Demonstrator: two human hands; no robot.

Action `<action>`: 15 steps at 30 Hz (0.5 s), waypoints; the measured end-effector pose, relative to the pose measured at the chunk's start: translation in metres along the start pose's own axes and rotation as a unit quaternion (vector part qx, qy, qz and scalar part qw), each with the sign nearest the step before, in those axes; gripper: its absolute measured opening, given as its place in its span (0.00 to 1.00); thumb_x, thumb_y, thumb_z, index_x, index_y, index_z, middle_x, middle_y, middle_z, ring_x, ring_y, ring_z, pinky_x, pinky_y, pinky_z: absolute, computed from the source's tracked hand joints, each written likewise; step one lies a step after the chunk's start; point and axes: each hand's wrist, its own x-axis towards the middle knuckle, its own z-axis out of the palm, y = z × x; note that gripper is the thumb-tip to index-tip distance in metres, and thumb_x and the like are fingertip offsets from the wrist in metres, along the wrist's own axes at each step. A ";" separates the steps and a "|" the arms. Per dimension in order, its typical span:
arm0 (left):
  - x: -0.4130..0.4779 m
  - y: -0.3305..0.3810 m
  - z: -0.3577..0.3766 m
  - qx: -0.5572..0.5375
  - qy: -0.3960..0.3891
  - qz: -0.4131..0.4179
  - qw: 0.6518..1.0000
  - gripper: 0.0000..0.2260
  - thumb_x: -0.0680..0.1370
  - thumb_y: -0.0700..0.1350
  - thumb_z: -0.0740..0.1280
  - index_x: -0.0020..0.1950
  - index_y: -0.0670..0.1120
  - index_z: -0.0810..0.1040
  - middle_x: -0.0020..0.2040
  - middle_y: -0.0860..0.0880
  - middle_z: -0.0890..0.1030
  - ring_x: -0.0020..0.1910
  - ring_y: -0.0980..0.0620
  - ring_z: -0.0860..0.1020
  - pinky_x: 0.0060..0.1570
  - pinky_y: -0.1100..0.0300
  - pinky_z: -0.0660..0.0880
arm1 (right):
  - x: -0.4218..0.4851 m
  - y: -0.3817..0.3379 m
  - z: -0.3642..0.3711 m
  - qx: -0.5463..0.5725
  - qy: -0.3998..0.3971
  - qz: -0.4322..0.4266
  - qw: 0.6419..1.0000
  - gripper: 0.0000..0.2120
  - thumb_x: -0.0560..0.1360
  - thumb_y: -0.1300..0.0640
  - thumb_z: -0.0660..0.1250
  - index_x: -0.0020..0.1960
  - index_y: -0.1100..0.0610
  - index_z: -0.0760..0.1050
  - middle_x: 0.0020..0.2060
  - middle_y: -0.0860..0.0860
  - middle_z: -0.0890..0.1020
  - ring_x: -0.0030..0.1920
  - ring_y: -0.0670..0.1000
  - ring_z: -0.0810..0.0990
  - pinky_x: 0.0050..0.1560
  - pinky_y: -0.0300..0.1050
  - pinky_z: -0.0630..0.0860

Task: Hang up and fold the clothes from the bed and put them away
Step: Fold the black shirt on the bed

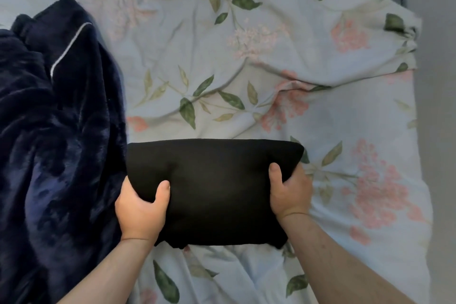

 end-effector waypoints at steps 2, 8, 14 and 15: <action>-0.001 -0.001 0.002 0.009 0.008 0.014 1.000 0.28 0.65 0.61 0.63 0.58 0.44 0.77 0.49 0.55 0.77 0.47 0.53 0.76 0.50 0.57 0.71 | -0.001 0.001 -0.001 0.004 0.000 -0.005 1.000 0.35 0.69 0.32 0.54 0.59 0.57 0.78 0.43 0.43 0.76 0.45 0.46 0.74 0.48 0.40 0.67; -0.001 0.001 0.007 0.044 0.017 0.020 0.999 0.24 0.67 0.55 0.65 0.58 0.41 0.76 0.48 0.53 0.76 0.48 0.51 0.74 0.51 0.54 0.71 | 0.001 0.001 -0.003 0.013 -0.013 -0.023 1.000 0.38 0.67 0.30 0.51 0.60 0.56 0.78 0.49 0.51 0.83 0.49 0.53 0.80 0.49 0.42 0.69; 0.001 -0.007 0.010 0.033 0.031 0.054 0.998 0.22 0.68 0.58 0.64 0.55 0.46 0.74 0.47 0.53 0.76 0.46 0.52 0.74 0.49 0.56 0.71 | 0.004 0.008 0.001 0.021 -0.009 -0.025 0.999 0.33 0.69 0.33 0.55 0.62 0.54 0.77 0.51 0.50 0.82 0.55 0.56 0.80 0.53 0.43 0.69; 0.000 -0.008 0.010 0.027 0.033 0.061 0.997 0.22 0.67 0.60 0.63 0.54 0.48 0.74 0.47 0.53 0.76 0.46 0.52 0.75 0.49 0.56 0.71 | 0.004 0.010 0.001 0.029 -0.009 -0.029 0.999 0.33 0.69 0.33 0.55 0.63 0.54 0.76 0.51 0.50 0.83 0.55 0.55 0.80 0.54 0.44 0.71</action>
